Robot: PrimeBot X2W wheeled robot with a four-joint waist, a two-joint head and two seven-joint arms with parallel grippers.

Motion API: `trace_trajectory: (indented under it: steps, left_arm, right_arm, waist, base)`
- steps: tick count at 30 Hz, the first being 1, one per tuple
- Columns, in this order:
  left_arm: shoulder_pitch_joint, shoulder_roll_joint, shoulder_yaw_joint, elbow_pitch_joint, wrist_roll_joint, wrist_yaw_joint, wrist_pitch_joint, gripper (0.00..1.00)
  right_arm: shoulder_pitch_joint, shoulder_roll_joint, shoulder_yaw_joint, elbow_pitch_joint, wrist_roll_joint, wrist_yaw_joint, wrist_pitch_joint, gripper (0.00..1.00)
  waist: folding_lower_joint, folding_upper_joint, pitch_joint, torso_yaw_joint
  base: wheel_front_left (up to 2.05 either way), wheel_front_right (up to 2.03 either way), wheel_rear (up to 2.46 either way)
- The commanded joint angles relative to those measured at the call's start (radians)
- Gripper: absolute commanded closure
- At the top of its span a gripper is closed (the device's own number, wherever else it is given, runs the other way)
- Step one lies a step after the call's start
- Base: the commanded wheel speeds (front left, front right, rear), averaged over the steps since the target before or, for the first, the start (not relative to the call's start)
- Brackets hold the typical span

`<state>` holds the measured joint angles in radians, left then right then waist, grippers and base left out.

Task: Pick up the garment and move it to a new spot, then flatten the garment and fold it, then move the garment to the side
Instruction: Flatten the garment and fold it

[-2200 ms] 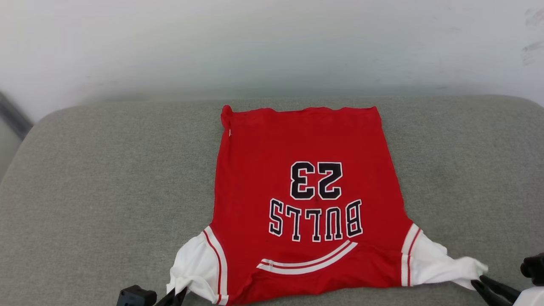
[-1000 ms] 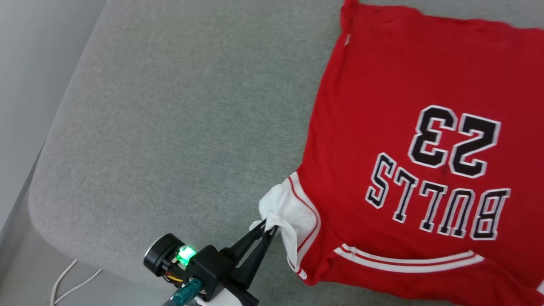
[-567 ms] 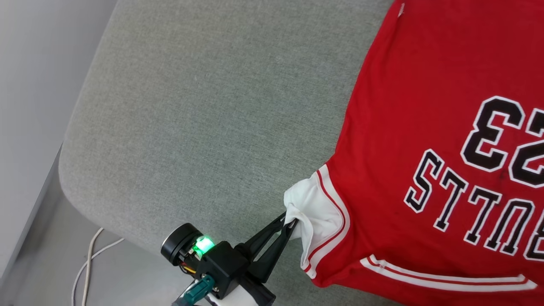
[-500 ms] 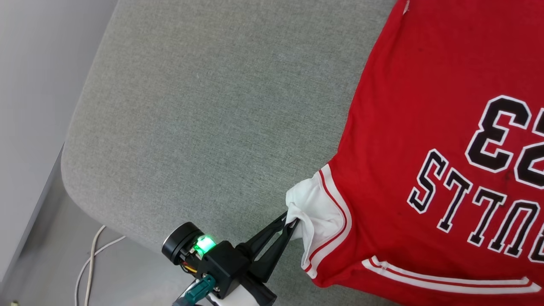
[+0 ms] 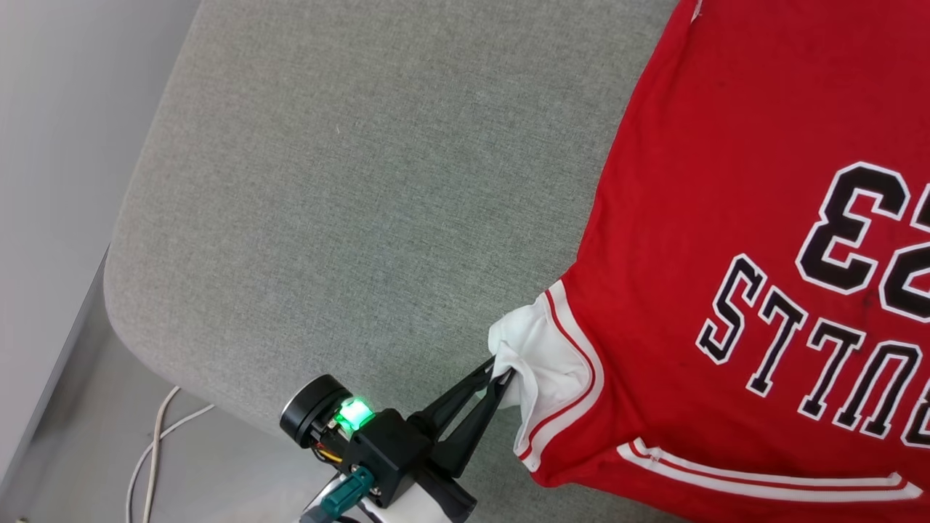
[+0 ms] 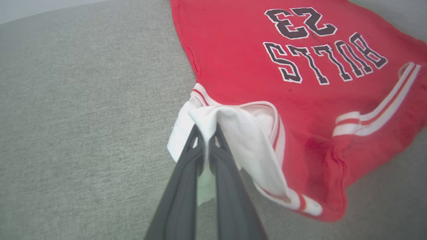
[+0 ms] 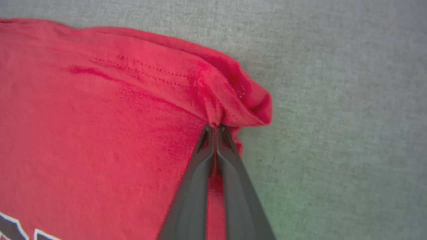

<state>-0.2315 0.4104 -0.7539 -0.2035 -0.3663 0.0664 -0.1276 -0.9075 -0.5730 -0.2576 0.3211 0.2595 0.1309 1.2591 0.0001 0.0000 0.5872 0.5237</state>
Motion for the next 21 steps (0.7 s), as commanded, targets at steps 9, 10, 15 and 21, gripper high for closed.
trace_trajectory:
  steps: [9, 10, 15, 21]
  left_arm:
    - [0.007, 0.028, 0.019, 0.022, -0.003, 0.024, 0.005, 1.0]
    - [0.013, 0.031, 0.022, 0.024, -0.008, 0.027, 0.006, 1.0]
    - [0.038, 0.059, 0.044, 0.032, -0.022, 0.048, 0.013, 1.0]
    - [0.083, 0.098, 0.076, 0.032, -0.044, 0.078, 0.017, 1.0]
  right_arm:
    - [0.163, 0.051, -0.006, 0.013, 0.023, -0.001, -0.016, 1.0]
    - [0.182, 0.055, 0.0, 0.014, 0.032, 0.0, -0.02, 1.0]
    - [0.279, 0.066, 0.03, 0.019, 0.079, -0.001, -0.067, 1.0]
    - [0.418, 0.055, 0.081, -0.018, 0.168, 0.0, -0.121, 1.0]
  waist:
    - [-0.0001, 0.0, -0.107, -0.073]
    - [-0.0001, 0.0, -0.123, -0.085]
    - [-0.0001, 0.0, -0.216, -0.15]
    - [-0.0001, 0.0, -0.321, -0.231]
  base:
    - [0.0, 0.0, 0.0]
    - [0.0, 0.0, 0.0]
    - [0.0, 0.0, 0.0]
    - [0.0, 0.0, 0.0]
